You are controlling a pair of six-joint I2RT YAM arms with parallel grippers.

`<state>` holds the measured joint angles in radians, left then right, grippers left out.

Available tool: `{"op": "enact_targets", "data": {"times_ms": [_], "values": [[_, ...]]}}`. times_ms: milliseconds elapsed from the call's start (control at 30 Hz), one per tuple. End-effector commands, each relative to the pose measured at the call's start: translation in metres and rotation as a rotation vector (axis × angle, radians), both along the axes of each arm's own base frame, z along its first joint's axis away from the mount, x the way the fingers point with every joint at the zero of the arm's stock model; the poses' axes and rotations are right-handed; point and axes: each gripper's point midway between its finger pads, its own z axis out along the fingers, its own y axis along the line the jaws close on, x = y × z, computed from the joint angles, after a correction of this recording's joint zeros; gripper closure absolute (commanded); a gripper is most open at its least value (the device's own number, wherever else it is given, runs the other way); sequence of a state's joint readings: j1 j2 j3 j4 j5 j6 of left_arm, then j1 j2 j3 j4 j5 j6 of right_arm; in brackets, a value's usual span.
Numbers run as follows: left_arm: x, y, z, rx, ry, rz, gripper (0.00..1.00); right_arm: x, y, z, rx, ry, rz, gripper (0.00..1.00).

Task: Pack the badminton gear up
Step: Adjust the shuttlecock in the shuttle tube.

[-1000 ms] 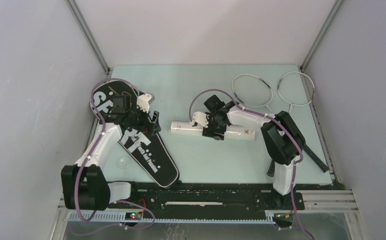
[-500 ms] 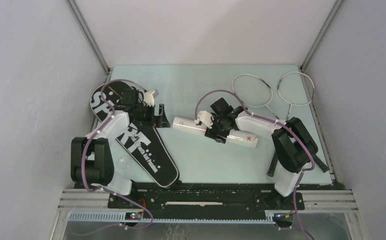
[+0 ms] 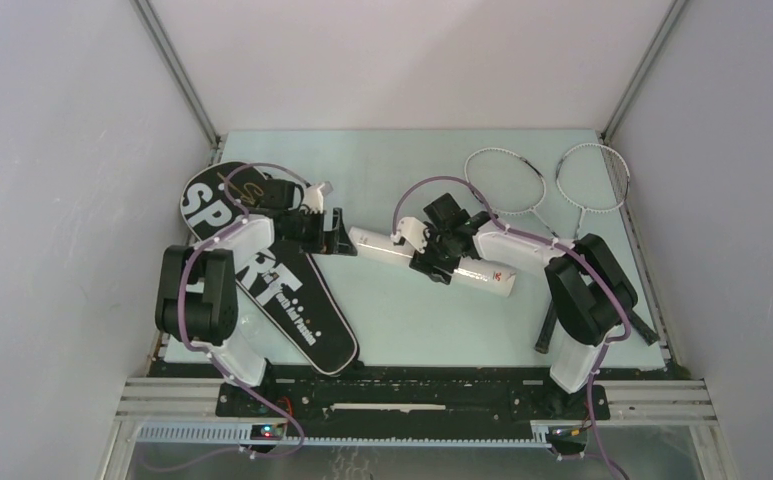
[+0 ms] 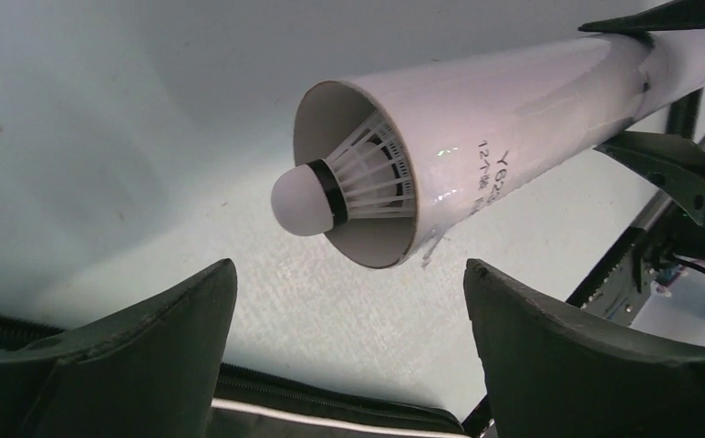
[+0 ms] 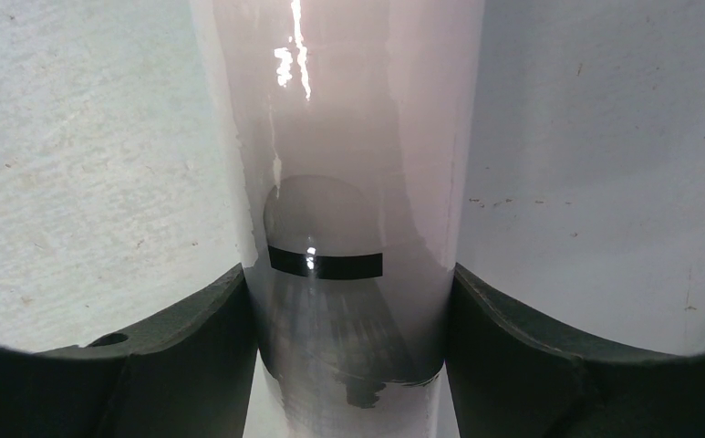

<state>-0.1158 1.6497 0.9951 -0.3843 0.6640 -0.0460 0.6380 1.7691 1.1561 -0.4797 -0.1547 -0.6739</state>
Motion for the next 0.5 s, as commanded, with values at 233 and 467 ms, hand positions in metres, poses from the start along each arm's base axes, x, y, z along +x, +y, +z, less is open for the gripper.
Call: {"op": "enact_targets", "data": {"times_ms": [233,467], "values": [[0.037,-0.024,0.026,-0.082,-0.138,-0.043,0.01,0.004,0.005,0.009,0.055,-0.014,-0.01,0.65],[0.036,-0.038,0.023,-0.103,-0.116,-0.064,0.03,0.004,0.005,0.011,0.058,-0.015,-0.011,0.66]]}}
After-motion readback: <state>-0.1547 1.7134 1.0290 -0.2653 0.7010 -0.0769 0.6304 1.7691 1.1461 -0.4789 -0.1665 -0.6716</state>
